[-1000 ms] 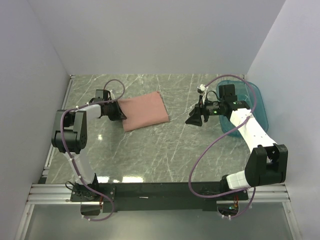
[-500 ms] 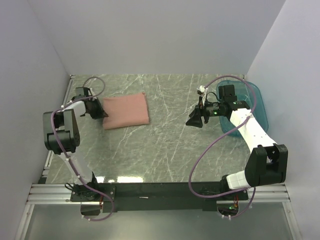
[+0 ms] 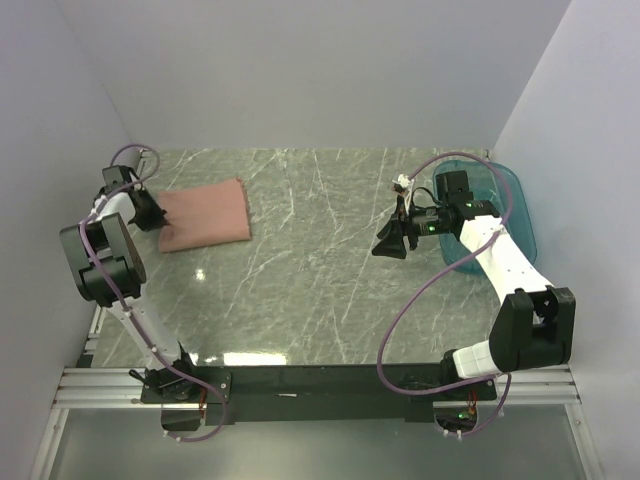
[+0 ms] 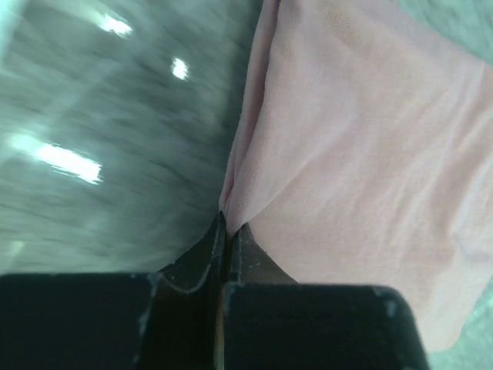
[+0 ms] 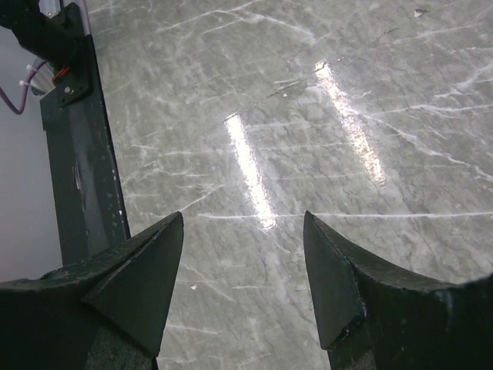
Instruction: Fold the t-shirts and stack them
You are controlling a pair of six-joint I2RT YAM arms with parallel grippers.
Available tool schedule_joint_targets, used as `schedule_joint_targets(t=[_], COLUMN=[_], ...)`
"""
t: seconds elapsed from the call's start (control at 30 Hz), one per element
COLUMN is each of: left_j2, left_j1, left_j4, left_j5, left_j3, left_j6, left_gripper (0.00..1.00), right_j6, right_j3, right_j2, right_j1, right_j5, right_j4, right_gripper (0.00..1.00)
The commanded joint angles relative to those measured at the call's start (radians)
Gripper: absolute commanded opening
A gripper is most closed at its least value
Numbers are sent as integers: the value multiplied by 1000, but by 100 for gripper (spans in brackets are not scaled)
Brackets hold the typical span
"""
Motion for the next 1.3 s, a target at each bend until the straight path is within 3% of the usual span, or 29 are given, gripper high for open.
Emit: schedule_joint_targets(t=[0.0,0.1,0.13,0.23,0.37,0.5,0.67,0.83,0.87,1.07,1.17,1.27], left_j2=[10,4,-14,-72,-191,-375,-615,-864,-899,-1140,-1249,-1341], left_j1=[21,34,37,45,48,44,-70,-231,-248,-366,-423,-472], left_j4=[-48,-63,-60,-41,-11,78,115,114,115,158,187,190], left_j5=[-79,-131,-147,-211,-263,-135,19,111,115,89,-7,-81], left_j3=[70,93,90,70,27,-73,-218,-356,-376,-537,-619,-685], left_j6=[28,24,20,2,-42,-88,-79,-4,19,85,100,111], left_gripper=[1,11,24,49,62,75,80,99,99,100,99,99], right_j6=[-26,-29,-28,-26,-21,-3,25,110,133,305,445,596], right_j3=[49,51,49,48,46,39,14,-78,-89,-132,-180,-308], right_j2=[8,8,8,6,5,-6,-93,-281,-309,-480,-555,-653], right_j1=[-7,-9,-7,-7,-7,-6,-7,-35,-44,-87,-99,-99], right_j5=[-26,-20,-19,-8,17,73,234,431,461,696,797,990], right_j4=[-26,-29,-28,-26,-20,3,40,165,190,287,360,468], right_gripper=[70,70,70,70,70,70,70,75,76,91,99,100])
